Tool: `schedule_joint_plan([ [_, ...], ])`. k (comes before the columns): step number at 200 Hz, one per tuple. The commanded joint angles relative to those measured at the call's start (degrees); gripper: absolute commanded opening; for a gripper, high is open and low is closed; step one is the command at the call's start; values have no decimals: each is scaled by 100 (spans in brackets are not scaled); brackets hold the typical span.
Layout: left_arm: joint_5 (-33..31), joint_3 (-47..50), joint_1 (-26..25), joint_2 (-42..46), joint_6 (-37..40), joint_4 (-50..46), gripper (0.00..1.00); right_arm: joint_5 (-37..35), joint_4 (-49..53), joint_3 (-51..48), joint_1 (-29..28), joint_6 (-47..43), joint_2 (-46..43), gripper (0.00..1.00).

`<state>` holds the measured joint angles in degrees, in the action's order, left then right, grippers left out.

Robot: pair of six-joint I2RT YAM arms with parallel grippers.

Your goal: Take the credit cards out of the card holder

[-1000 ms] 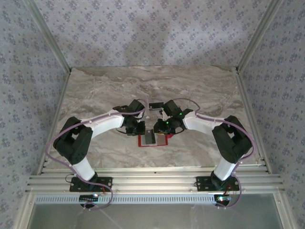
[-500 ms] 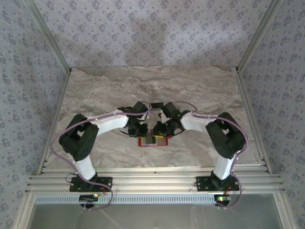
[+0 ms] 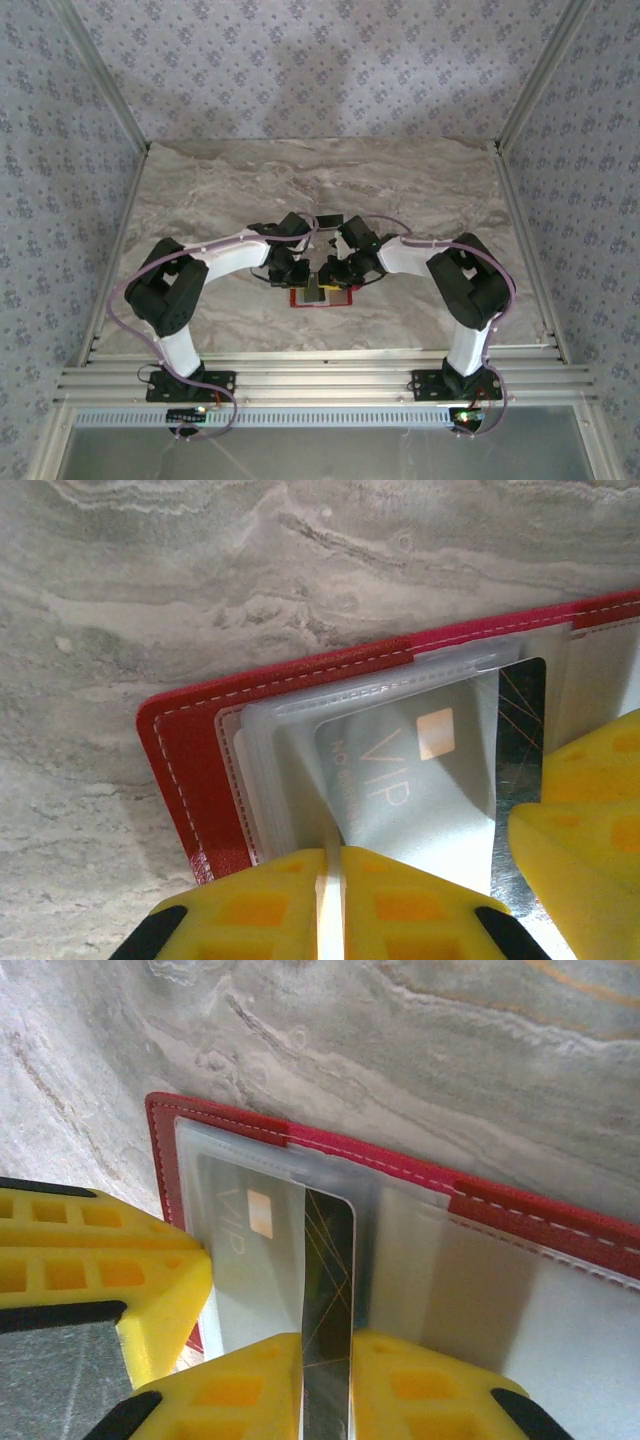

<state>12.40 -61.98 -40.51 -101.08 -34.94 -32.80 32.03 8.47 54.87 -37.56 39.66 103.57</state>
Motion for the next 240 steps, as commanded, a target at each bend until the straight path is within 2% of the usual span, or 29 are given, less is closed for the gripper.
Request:
schedule_joint_plan([
  [1, -142, -40, -21, -219, 119, -315, 13, 215, -179, -70, 14, 90, 39, 21],
  [65, -215, -77, -31, -228, 154, -436, 12, 361, -549, -226, 54, 272, 237, 18],
  [118, -257, -75, -36, -219, 154, -458, 12, 59, -359, -459, 159, 253, -277, 9],
  [173, -326, -78, -32, -163, 172, -412, 13, -111, -37, -711, 421, 79, -704, 7],
  [224, -210, -86, -27, 129, 119, -124, 18, -485, 422, -684, 519, -310, -1371, 6],
  [240, -148, -87, -28, 217, 93, -30, 19, -669, 681, -567, 532, -827, -1552, 5],
])
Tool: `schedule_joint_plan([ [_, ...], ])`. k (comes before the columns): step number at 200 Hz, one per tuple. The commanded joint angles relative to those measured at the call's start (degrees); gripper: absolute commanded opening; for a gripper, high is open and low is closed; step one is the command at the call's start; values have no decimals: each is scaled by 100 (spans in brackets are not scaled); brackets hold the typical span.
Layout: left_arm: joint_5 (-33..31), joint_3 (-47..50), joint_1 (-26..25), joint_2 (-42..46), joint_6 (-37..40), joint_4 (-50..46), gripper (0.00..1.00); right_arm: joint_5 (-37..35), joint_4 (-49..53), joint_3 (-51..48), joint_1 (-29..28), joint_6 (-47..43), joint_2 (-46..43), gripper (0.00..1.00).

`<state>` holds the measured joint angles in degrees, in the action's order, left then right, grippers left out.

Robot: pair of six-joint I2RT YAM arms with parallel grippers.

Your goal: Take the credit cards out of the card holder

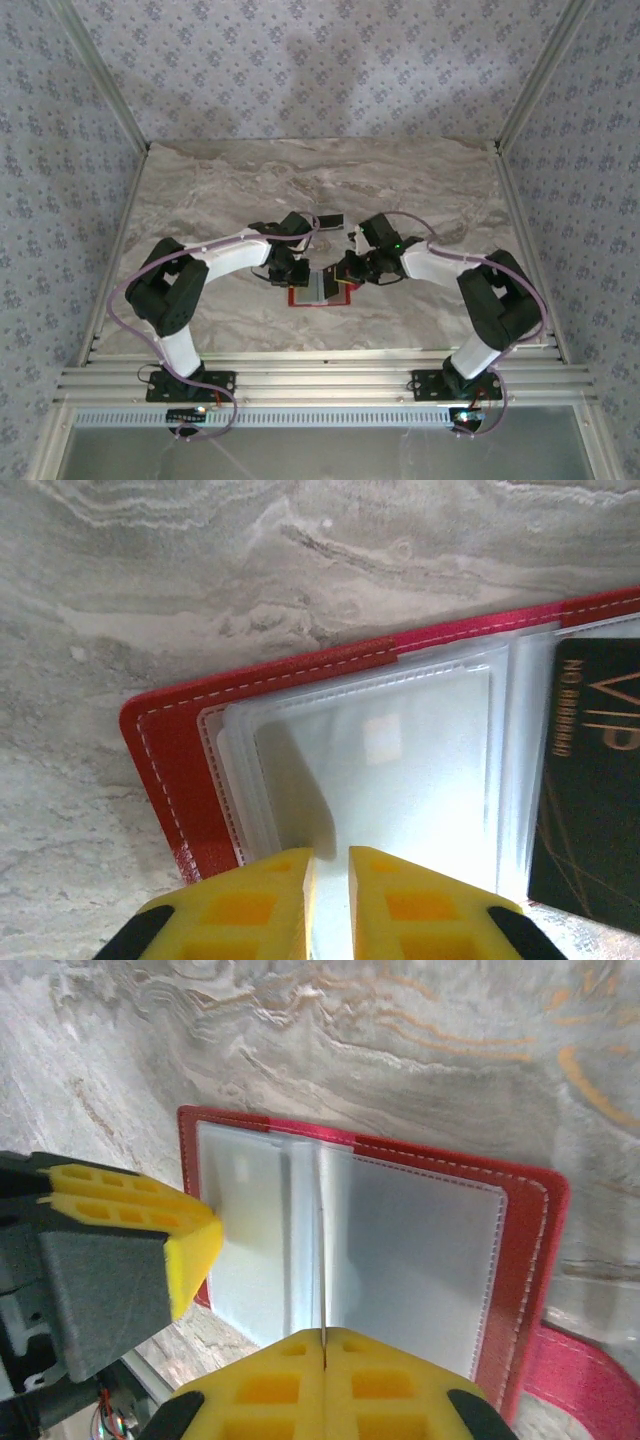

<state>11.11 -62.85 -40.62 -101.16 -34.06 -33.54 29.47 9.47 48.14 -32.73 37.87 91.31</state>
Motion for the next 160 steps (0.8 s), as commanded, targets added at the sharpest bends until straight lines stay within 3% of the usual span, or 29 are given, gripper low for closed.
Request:
schedule_joint_plan([
  [1, -16, 1, -21, 232, 5, 47, 19, -419, 603, 111, 52, -675, -334, 5],
  [56, -168, 100, 9, 639, -48, 154, 21, -1083, 1972, 1285, 80, -2940, -204, 1],
  [93, -279, 401, 172, 1039, -123, 208, 22, -1723, 2465, 1967, -14, -5138, 29, 1],
  [160, -174, 1609, 739, 1817, -384, 897, 24, -2025, 3595, 3694, -47, -7904, 1098, 0],
])
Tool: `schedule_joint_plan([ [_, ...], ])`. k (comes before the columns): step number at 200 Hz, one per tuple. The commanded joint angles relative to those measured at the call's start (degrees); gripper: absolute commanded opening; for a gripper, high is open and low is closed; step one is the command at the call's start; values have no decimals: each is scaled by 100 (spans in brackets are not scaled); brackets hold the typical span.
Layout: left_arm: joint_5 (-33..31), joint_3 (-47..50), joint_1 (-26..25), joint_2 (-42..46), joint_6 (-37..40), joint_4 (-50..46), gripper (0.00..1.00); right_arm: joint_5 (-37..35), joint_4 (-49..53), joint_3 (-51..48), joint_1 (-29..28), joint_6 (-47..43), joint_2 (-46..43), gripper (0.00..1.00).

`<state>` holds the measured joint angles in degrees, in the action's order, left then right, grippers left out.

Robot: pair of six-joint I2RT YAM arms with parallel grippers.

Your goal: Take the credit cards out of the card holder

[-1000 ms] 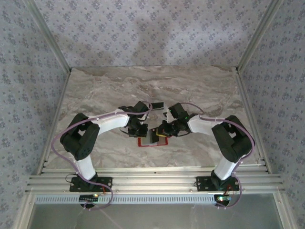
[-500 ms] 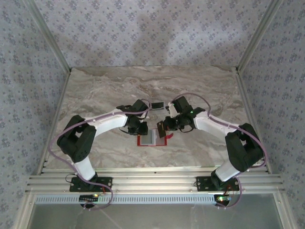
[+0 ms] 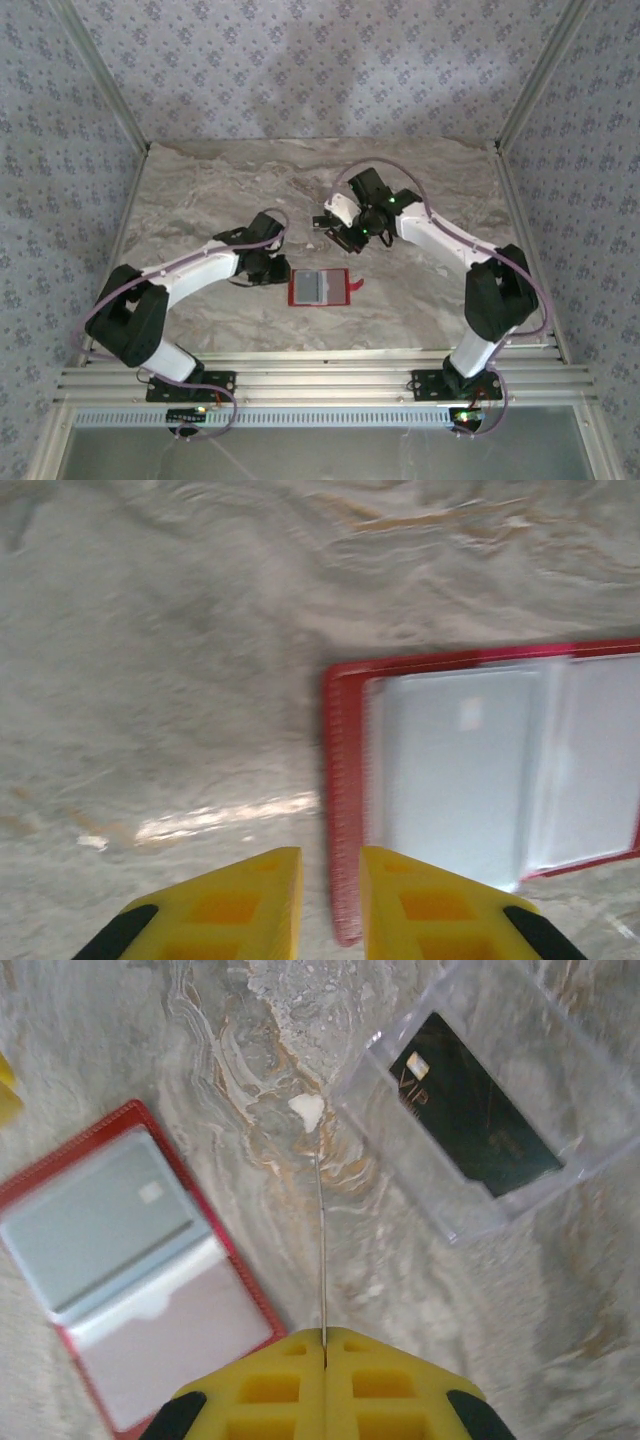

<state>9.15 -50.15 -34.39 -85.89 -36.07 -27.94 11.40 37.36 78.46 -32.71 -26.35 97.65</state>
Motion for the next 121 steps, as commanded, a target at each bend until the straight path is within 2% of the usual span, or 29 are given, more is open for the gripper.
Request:
schedule_joint_plan([
  [1, 24, 348, 121, 304, -186, 344, 24, -222, 833, 693, -50, -1511, 487, 0],
  [63, -52, 633, 276, 779, -198, 360, 31, -473, 1709, 2499, -60, -2953, 1666, 0],
  [121, -94, 713, 417, 890, -177, 267, 31, -782, 2087, 3549, -89, -3543, 2500, 0],
])
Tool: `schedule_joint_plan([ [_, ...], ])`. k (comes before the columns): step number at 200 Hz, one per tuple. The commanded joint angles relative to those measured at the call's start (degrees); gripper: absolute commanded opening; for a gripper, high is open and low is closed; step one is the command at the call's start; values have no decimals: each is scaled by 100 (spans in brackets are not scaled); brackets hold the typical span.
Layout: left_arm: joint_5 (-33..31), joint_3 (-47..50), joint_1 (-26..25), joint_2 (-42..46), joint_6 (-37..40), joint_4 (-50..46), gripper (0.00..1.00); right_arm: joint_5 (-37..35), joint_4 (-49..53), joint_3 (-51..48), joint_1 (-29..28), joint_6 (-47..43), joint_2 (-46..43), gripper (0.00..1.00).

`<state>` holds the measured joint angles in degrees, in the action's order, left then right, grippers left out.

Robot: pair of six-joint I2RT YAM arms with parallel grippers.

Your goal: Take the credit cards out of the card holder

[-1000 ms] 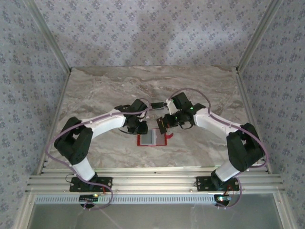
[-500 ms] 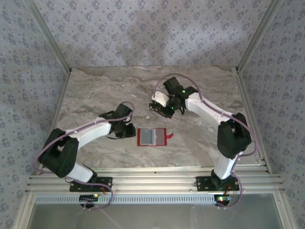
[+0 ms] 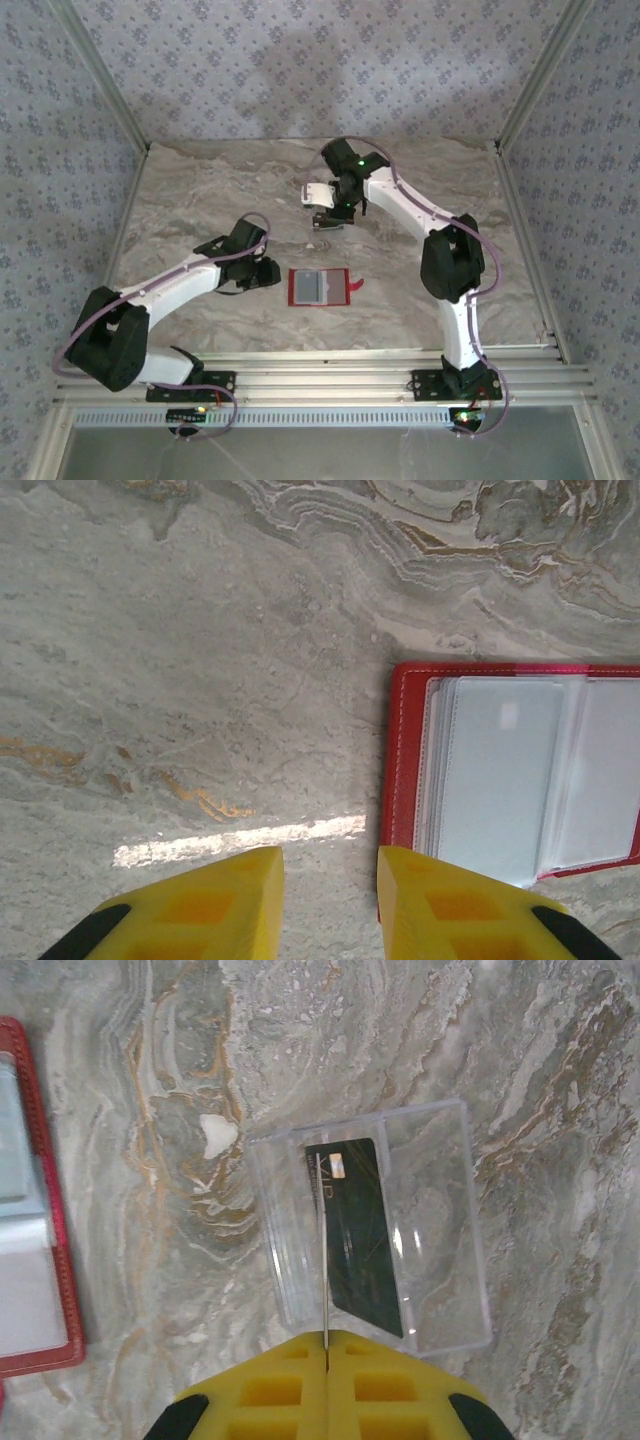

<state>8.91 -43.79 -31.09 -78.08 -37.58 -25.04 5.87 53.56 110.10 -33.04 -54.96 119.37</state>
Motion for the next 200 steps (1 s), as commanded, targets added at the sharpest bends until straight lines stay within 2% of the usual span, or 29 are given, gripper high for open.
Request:
schedule_joint_plan([
  [1, -72, 79, 91, 114, -28, -21, 31, -232, 474, 400, -55, -687, 334, 0],
  [48, -71, 92, 154, 177, -20, -60, 31, -384, 484, 737, -61, -962, 816, 0],
  [118, -37, 134, 282, 232, 57, -116, 31, -237, 617, 767, -123, -974, 1192, 0],
  [135, -23, 138, 300, 228, 66, -115, 31, -384, 442, 750, -133, -944, 1193, 18],
  [154, -9, 128, 320, 217, 67, -115, 31, -568, 229, 745, -124, -886, 1115, 29],
  [166, 20, 127, 327, 207, 67, -94, 31, -699, -38, 682, -115, -860, 1027, 32],
  [200, 125, 135, 341, 164, 29, 7, 31, -1130, -710, 401, -126, -823, 776, 32],
])
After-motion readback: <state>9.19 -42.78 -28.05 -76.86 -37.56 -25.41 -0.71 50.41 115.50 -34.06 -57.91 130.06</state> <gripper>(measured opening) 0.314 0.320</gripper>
